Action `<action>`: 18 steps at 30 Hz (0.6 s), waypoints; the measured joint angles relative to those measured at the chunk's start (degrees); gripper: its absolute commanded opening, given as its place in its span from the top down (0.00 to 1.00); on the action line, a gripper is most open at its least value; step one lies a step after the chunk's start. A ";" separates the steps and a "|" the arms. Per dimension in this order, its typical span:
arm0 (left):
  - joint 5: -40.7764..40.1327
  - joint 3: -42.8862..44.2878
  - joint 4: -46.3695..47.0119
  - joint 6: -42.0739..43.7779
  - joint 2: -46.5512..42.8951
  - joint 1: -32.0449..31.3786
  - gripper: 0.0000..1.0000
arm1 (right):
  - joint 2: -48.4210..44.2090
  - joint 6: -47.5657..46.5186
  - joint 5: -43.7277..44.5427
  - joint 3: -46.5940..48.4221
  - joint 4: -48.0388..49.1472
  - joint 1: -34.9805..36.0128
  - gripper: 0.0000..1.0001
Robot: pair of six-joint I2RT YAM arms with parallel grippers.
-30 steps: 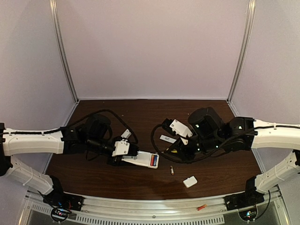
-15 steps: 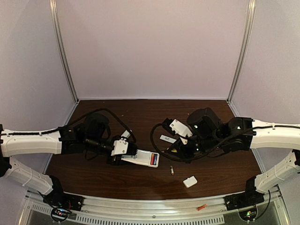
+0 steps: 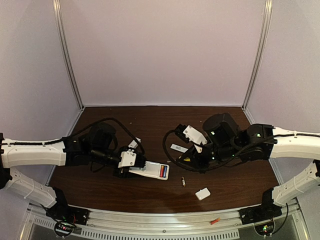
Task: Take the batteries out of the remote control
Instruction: Remove the battery from the remote control without the battery cover.
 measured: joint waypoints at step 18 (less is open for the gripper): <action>0.02 -0.70 1.62 0.00 -0.13 0.00 1.00 | 0.22 -0.87 -2.97 0.79 -0.37 0.11 1.00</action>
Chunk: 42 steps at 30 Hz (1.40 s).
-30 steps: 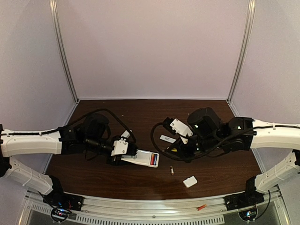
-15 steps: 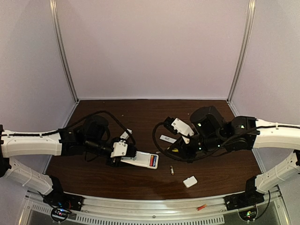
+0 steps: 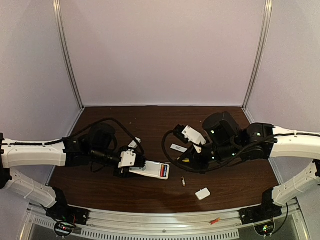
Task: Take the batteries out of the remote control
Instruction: Remove the battery from the remote control without the battery cover.
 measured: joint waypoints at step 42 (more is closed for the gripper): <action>-1.62 -1.09 0.24 1.18 0.24 -0.17 1.00 | 2.23 0.70 -3.56 -0.17 -0.13 -0.24 1.00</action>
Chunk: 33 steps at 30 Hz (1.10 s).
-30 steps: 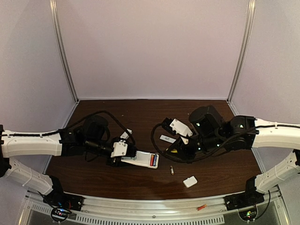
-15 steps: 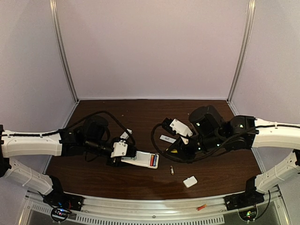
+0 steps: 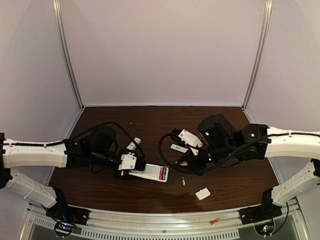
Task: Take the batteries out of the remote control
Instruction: Remove the battery from the remote control without the battery cover.
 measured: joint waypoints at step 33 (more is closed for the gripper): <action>-5.95 -2.14 8.81 3.56 1.49 2.82 1.00 | 5.55 3.13 -8.37 -0.42 -1.64 0.42 1.00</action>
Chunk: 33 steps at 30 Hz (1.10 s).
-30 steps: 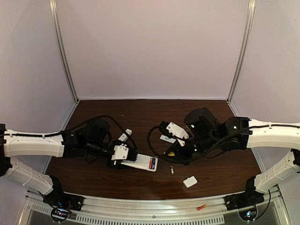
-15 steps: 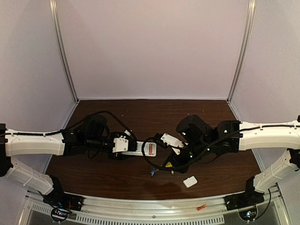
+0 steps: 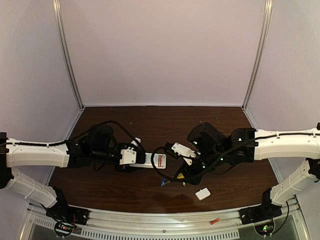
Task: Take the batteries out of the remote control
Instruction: Remove the battery from the remote control without the battery cover.
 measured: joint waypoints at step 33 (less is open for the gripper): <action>-1.97 0.90 -7.43 -8.68 -9.73 0.00 1.00 | -10.34 10.73 16.15 2.95 -0.61 -1.27 1.00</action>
